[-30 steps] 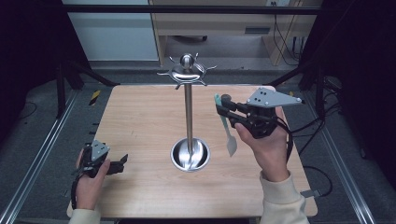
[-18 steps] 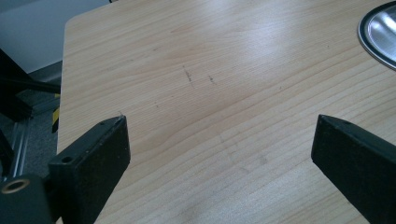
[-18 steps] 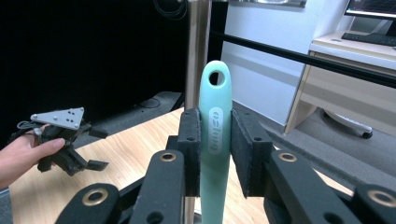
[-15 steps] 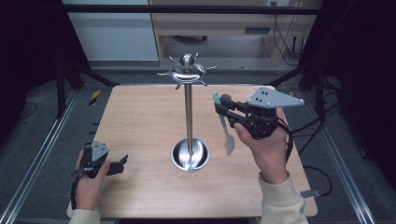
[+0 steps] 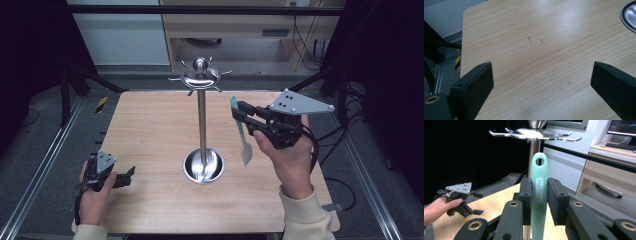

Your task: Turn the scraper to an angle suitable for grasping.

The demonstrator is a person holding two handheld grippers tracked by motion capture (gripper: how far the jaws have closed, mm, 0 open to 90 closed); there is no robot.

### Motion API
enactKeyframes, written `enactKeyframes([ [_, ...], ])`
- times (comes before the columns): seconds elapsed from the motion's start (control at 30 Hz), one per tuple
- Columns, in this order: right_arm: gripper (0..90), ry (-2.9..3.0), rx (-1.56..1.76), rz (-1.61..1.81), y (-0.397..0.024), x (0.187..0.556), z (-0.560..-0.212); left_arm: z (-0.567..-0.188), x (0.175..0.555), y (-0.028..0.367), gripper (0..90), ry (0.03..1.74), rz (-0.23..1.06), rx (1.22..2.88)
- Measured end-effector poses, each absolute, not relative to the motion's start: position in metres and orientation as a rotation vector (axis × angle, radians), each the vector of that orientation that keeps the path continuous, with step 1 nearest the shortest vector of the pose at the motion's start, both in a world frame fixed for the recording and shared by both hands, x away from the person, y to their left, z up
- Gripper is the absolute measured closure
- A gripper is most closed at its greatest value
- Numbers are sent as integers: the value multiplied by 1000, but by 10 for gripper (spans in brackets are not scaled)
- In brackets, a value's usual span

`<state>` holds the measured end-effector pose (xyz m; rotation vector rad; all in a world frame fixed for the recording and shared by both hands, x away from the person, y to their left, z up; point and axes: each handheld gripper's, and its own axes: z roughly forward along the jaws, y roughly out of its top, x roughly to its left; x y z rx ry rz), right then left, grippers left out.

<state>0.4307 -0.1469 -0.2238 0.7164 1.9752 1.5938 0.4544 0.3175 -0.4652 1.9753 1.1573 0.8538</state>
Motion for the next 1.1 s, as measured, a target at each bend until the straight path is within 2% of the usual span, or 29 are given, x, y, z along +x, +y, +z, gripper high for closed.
enactKeyframes([
  [1.1,743,1987,700,1584,-129,435,-206,-466,454,317,43,1156,847,1976],
])
